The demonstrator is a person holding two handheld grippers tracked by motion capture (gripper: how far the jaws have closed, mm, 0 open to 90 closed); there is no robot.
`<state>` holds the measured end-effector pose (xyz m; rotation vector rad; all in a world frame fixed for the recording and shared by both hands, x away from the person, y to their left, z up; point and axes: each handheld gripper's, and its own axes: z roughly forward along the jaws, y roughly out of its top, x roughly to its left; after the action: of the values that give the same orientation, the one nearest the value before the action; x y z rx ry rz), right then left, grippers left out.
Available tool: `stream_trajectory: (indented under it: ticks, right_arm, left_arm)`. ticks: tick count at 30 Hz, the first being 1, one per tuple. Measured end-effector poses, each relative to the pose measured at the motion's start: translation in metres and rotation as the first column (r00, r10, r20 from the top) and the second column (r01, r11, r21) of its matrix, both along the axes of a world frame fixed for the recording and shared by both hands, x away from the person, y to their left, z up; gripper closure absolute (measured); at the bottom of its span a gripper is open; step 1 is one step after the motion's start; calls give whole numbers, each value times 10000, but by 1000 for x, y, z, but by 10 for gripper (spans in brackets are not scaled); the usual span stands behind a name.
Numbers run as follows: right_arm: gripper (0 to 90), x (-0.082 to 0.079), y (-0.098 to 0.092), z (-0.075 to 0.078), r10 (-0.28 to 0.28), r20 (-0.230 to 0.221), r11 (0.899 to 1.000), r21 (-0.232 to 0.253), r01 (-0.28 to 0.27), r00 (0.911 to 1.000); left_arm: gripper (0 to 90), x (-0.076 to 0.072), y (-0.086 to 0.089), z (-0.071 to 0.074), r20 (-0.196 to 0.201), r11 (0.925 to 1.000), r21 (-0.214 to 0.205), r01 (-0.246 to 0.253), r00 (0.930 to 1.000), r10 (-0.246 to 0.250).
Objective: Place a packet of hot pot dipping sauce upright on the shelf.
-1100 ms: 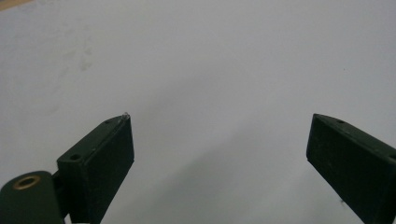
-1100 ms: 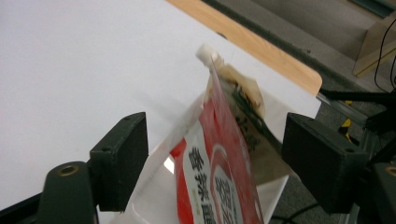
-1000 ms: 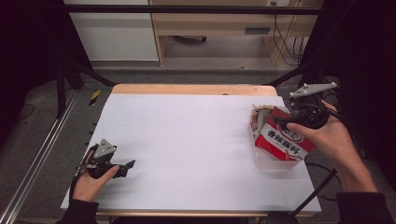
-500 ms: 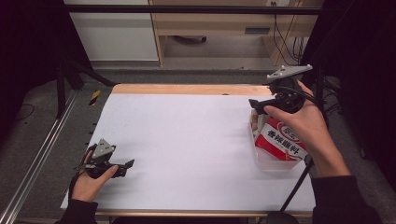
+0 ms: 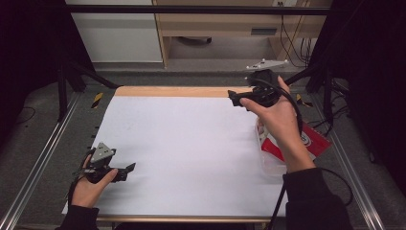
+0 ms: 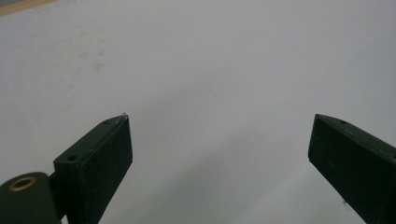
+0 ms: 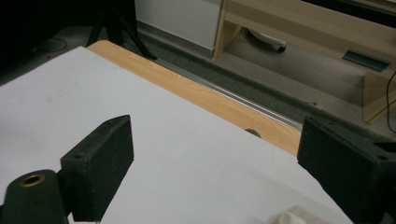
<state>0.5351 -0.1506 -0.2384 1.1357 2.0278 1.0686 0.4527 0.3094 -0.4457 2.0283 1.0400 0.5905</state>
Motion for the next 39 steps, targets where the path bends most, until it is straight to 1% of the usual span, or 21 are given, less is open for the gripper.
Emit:
stream_trajectory:
  ticks: [3,4,8,12,14,18,21,23,26,29,31,33,36,39]
  right_arm:
    - [102,1,14,-7,41,3,10000,-16,-41,10000]
    - [101,2,17,-9,101,-9,9999,5,-101,9999]
    - [93,6,27,-12,35,77,9997,235,-37,10000]
    - [81,8,36,-19,-360,261,9975,622,344,9990]
    - [80,10,39,-24,-433,356,9964,739,406,9984]
    - [70,14,44,-32,-588,249,9943,905,563,9980]
    - [63,15,47,-33,-666,244,9937,922,640,9975]
    - [61,14,50,-35,-667,389,9922,1077,621,9970]
    - [59,10,52,-39,-627,501,9923,1100,569,9968]
    - [55,5,51,-44,-590,520,9930,1054,533,9969]
    - [55,2,50,-48,-565,537,9926,1107,503,9970]
    - [55,-3,48,-53,-558,562,9932,1055,497,9969]
    - [56,-8,44,-57,-669,533,9904,1246,598,9963]
    - [61,-14,42,-63,-734,577,9898,1262,657,9956]
  left_arm:
    - [64,0,2,0,6,10000,-19,-59,10000,59]
    - [64,-1,3,1,22,9999,-106,-74,10000,75]
    - [64,0,3,1,13,9999,-143,-60,10000,60]
    - [64,0,4,1,17,9998,-162,-68,10000,68]
    - [64,0,4,0,-9,9999,-148,-86,10000,86]
    - [64,-2,5,0,3,9999,-97,-69,10000,69]
    - [63,-1,6,0,12,9997,-200,-110,9999,111]
    - [63,0,6,0,4,9997,-213,-99,10000,99]
    - [63,0,7,0,3,9996,-237,-130,9999,130]
    - [63,0,7,0,4,9996,-240,-154,9999,154]
    - [63,0,7,0,26,9996,-221,-154,9999,154]
    - [63,0,7,1,48,9994,-286,-173,9998,174]
    - [63,1,7,0,37,9995,-233,-205,9998,206]
    - [63,2,7,0,14,9995,-225,-227,9997,227]
